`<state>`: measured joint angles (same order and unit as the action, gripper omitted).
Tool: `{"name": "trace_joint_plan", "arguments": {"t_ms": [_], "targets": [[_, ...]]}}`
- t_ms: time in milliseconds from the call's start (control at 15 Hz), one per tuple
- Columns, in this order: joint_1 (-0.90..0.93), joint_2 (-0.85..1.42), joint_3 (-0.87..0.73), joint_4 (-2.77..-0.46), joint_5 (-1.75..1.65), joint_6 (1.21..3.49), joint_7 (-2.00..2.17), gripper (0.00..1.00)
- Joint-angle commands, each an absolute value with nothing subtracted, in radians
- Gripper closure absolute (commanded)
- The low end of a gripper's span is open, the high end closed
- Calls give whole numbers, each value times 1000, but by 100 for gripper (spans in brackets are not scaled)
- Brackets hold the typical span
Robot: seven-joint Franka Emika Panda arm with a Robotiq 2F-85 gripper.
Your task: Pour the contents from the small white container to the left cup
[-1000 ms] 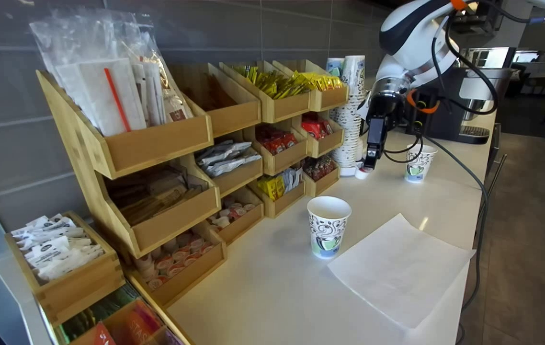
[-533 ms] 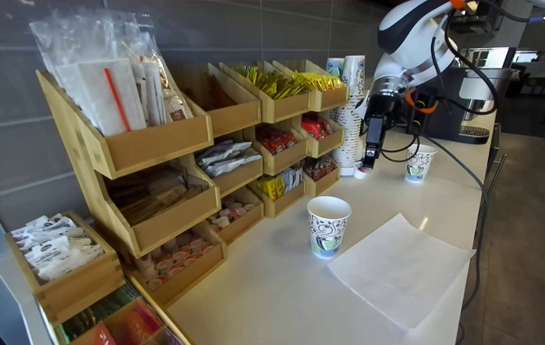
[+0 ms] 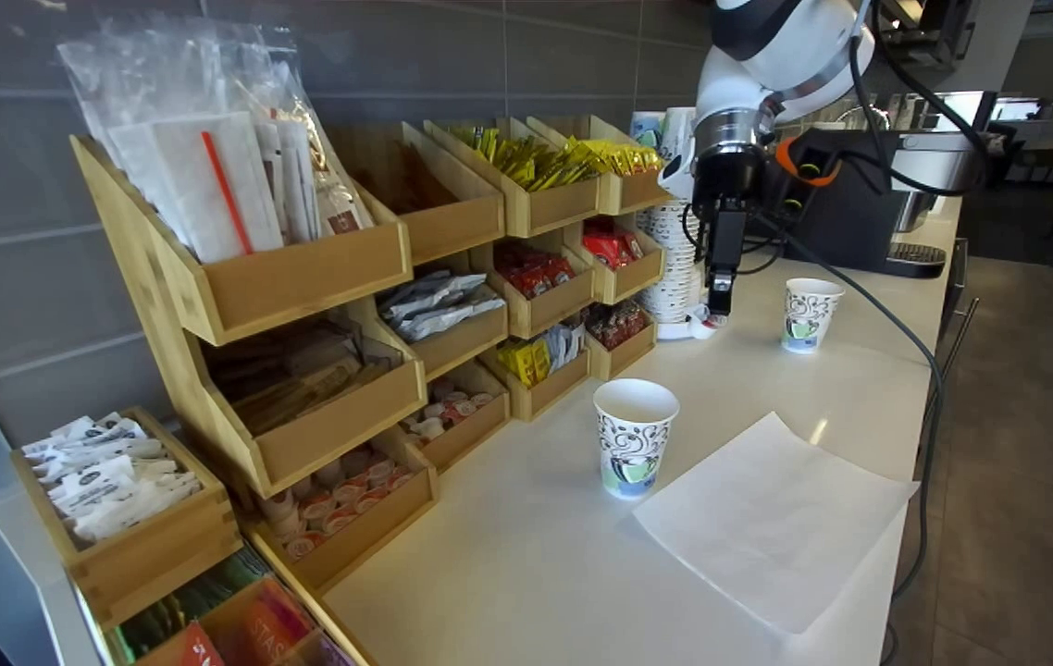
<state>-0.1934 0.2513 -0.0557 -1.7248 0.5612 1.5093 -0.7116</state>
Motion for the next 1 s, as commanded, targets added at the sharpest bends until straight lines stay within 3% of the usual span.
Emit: {"name": "trace_joint_plan", "arguments": {"t_ms": [0, 933], "targets": [[-151, 267, -27, -1666, 494, 1459, -703, 99], [-143, 256, -17, -1699, 543, 1527, -687, 99]]}}
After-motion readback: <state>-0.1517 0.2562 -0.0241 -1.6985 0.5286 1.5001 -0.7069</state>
